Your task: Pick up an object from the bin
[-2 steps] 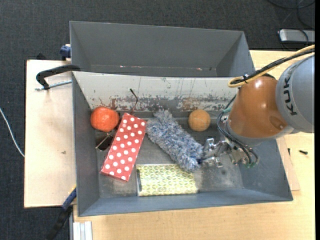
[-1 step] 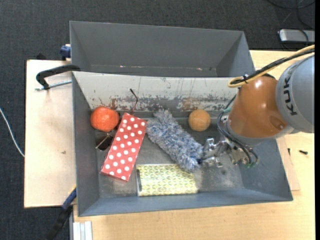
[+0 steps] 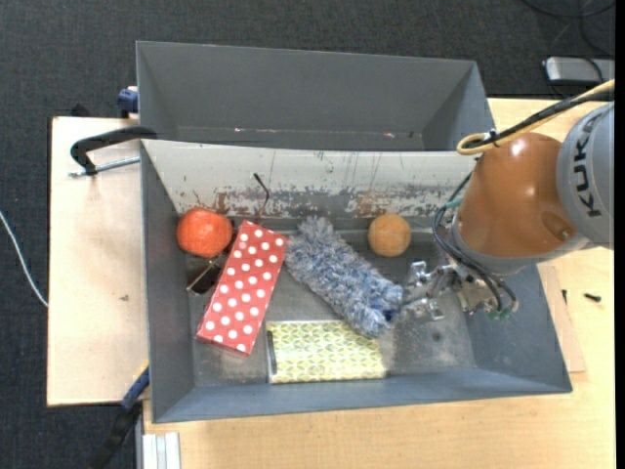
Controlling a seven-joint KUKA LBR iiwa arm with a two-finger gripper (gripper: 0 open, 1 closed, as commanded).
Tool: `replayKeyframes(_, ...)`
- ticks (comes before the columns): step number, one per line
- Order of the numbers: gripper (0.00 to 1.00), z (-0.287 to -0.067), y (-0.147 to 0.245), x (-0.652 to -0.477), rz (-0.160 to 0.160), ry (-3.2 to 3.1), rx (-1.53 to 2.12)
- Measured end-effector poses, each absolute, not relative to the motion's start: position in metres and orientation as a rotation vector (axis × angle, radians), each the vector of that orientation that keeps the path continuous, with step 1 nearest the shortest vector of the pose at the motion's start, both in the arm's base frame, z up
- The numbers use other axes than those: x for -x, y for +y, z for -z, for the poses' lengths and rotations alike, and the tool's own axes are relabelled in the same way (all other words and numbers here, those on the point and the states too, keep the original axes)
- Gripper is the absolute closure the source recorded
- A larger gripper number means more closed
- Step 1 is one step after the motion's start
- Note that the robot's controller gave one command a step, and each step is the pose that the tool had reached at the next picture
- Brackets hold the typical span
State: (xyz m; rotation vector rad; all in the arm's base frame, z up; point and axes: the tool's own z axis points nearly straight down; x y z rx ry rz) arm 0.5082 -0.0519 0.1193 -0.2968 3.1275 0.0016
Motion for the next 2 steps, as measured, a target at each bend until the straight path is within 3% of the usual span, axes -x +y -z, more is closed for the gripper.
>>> replayKeyframes(2, 1.00, -0.230, -0.058, -0.509, -0.001, 3.127, 0.267)
